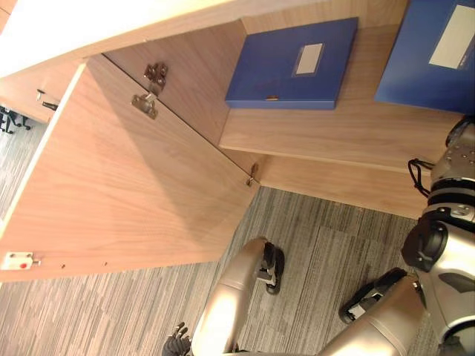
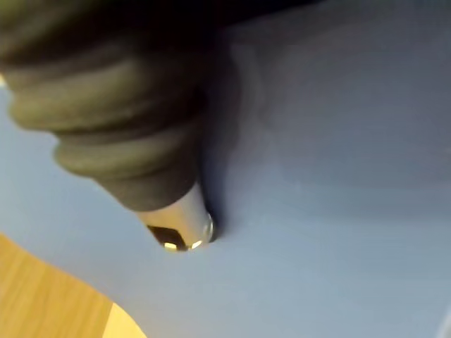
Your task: Walk over to the cabinet, pick up the folder, carry it to the office cabinet, place the folder inside the office cabinet, then close the office cabinet door
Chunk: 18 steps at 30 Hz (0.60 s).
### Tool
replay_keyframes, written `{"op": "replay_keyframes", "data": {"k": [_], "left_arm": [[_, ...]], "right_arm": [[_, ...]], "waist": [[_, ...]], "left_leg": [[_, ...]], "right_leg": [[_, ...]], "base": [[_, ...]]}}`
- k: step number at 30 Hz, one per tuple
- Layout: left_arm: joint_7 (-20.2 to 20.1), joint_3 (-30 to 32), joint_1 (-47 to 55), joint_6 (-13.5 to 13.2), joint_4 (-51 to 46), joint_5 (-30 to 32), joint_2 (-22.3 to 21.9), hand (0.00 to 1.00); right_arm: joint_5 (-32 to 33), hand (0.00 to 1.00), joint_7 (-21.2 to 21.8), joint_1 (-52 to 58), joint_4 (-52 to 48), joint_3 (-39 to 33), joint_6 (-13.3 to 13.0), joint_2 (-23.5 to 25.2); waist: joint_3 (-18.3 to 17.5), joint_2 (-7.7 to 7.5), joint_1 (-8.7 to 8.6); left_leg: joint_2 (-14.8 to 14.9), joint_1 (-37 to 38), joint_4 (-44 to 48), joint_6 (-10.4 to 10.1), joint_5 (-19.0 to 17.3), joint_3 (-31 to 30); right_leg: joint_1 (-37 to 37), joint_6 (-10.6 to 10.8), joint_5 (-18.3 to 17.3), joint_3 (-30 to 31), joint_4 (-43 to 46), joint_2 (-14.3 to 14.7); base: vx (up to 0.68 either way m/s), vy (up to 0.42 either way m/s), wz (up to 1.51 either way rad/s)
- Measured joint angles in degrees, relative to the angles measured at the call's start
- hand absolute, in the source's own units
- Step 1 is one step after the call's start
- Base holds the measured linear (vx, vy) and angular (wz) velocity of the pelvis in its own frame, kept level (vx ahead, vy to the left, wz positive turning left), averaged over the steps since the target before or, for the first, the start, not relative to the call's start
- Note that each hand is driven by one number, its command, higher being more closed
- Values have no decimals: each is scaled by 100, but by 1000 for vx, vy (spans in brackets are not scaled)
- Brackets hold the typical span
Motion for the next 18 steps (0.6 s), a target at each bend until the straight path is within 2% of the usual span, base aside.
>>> {"op": "replay_keyframes", "data": {"k": [1, 2, 5, 12, 18], "left_arm": [[29, -34, -10, -2, 72, -1, 0, 0], [48, -75, -12, -2, 90, -3, -1, 0], [77, -86, -69, -2, 155, -8, -12, 0], [202, -62, -108, -11, 189, -24, -17, 0], [240, 97, -174, -56, 305, -25, -17, 0]], "right_arm": [[-107, 100, -9, 0, 8, 44, 75, -19], [-286, 0, -12, 0, 16, 101, 175, -48], [-668, 0, 9, -85, 27, 328, 325, -175], [-700, 0, 27, -188, 44, 445, 319, -221], [-1815, 0, 61, -231, 266, 807, 665, -219]], "waist": [[1, -1, -8], [3, -3, -17], [18, -16, -37], [156, -83, -69], [312, -301, -90]], "left_leg": [[6, -2, 0, -7, 0, -3], [12, -40, 0, -13, 1, -7], [17, -146, 9, -46, 33, -14], [27, -157, 21, -68, 43, -34], [118, -60, -114, -127, 93, -16]], "right_leg": [[-9, -7, -19, 1, 15, 3], [-28, -19, -33, 0, 29, 8], [-180, -29, -37, 21, 78, 20], [-186, -41, -53, 24, 105, 31], [-146, -51, -47, 7, 5, 135]], "base": [[33, -119, 1], [30, -94, 1], [38, -85, 4], [44, -83, 1], [46, -87, -7]]}}
